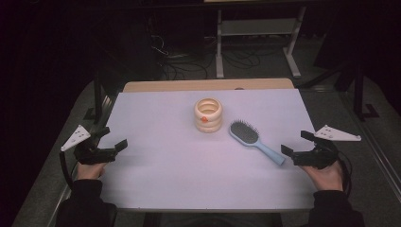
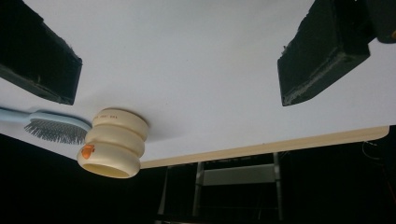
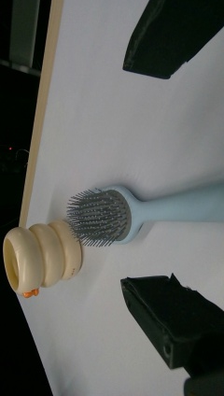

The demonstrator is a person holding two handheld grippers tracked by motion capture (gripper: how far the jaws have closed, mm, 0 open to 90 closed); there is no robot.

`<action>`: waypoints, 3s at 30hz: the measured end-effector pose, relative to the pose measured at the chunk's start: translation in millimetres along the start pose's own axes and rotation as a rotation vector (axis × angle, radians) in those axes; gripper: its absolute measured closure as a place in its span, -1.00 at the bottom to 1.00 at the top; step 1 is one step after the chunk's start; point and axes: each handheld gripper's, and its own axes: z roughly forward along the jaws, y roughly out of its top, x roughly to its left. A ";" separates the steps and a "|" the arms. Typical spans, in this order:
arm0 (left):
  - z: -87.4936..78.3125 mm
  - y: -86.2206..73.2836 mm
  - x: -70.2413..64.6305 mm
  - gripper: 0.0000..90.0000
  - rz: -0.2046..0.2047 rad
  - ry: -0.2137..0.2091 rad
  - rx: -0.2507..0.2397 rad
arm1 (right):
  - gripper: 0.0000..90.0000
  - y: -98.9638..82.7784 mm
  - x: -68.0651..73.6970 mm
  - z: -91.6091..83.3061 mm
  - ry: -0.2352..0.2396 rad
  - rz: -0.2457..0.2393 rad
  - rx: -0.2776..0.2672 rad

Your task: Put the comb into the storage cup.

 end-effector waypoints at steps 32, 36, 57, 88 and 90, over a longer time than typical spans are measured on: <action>-3.0 -1.5 -5.1 -1.00 -0.002 0.006 0.001 | -1.00 8.5 11.1 6.8 0.040 -0.034 0.043; -5.1 -1.3 -5.9 -1.00 -0.006 0.005 -0.012 | -1.00 13.3 9.7 8.5 0.016 -0.029 0.070; -4.3 -1.7 -5.6 -1.00 -0.005 0.006 -0.005 | -1.00 40.8 10.3 12.2 0.029 -0.089 0.153; -4.1 -1.9 -4.6 -1.00 -0.013 0.003 -0.011 | -1.00 54.4 7.5 47.0 0.050 -0.133 0.332; -4.0 -1.9 -4.6 -1.00 -0.012 0.003 -0.010 | -1.00 53.8 8.3 51.0 0.054 -0.137 0.349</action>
